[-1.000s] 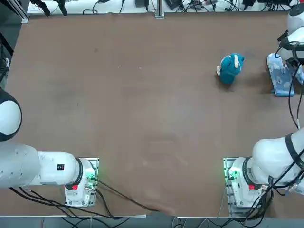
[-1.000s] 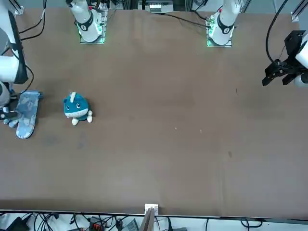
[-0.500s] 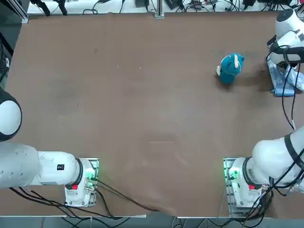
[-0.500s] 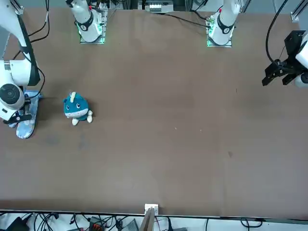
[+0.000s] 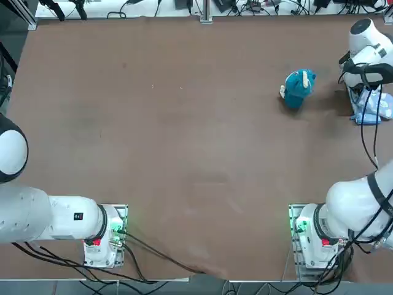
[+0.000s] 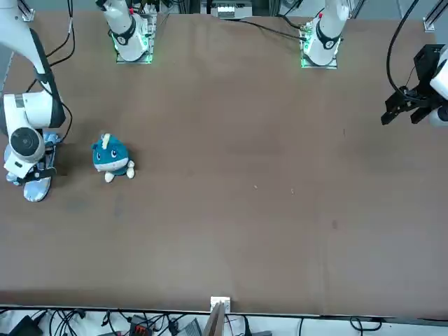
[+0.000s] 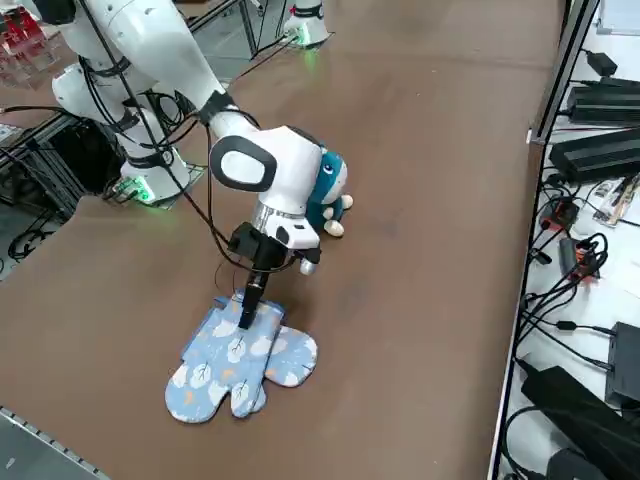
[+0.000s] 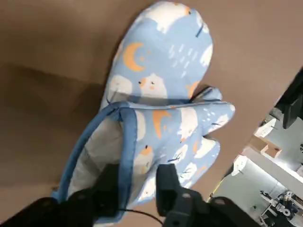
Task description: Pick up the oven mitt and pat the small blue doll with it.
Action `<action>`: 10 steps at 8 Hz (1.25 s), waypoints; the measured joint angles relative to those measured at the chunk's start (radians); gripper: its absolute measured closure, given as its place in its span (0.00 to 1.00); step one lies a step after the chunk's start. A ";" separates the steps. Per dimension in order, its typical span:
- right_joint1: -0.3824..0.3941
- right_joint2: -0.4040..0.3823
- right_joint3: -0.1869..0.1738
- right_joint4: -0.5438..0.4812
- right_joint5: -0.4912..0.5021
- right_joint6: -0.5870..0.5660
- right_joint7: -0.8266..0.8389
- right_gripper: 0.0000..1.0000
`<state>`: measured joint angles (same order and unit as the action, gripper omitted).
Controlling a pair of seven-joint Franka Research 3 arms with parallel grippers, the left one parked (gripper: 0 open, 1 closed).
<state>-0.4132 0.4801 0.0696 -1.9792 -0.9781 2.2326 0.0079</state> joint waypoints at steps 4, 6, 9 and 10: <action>0.007 -0.010 0.098 0.014 0.084 0.003 0.010 0.00; 0.012 -0.050 0.147 0.035 0.164 -0.010 0.010 0.00; 0.012 -0.107 0.236 0.125 0.296 -0.176 0.009 0.00; 0.012 -0.118 0.265 0.178 0.353 -0.252 0.009 0.00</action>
<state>-0.4012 0.3617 0.3351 -1.8016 -0.6252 1.9802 0.0171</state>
